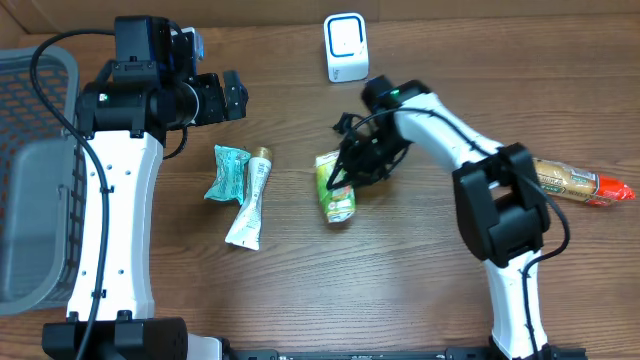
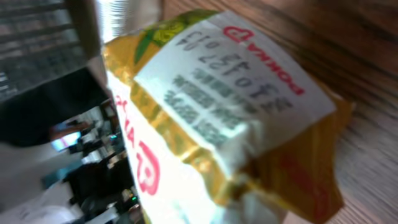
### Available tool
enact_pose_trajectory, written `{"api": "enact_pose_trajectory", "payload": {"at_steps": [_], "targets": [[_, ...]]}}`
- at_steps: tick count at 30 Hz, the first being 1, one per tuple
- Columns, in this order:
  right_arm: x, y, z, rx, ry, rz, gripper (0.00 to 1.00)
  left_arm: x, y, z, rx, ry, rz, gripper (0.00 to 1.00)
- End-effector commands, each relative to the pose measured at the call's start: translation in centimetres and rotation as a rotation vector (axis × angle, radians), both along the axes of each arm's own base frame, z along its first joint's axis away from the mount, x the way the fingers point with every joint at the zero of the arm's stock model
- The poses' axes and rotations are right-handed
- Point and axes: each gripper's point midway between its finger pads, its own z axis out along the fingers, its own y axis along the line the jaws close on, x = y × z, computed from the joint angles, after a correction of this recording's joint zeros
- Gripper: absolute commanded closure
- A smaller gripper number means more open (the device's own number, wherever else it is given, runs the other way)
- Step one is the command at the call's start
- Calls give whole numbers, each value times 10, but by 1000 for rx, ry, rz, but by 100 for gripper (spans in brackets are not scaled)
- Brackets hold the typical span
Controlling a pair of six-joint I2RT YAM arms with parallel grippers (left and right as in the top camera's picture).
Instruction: Scan the item barcode
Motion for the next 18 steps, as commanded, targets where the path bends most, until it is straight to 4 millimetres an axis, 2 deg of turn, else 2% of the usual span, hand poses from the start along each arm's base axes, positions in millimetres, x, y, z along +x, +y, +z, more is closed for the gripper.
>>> {"api": "enact_pose_trajectory", "payload": {"at_steps": [1,4,7,8,9,12,15,18], "targets": [[8,-1,22,178,-56,21,88,1,-2,5,7,-18,-25,0],[12,-10,12,102,-62,11,88,1,-2,5,7,-18,-25,0],[15,-23,-9,-76,-49,-25,92,1,-2,5,7,-18,-25,0],[16,-29,-18,-158,-41,-49,93,1,-2,5,7,-18,-25,0],[20,-44,-35,-345,-43,-103,94,1,-2,5,7,-18,-25,1],[24,-69,-53,-644,-63,-220,96,1,-2,5,7,-18,-25,0],[23,-84,-56,-862,-96,-326,96,1,-2,5,7,-18,-25,1],[23,-96,-44,-1055,-169,-408,95,1,-2,5,7,-18,-25,0]]}}
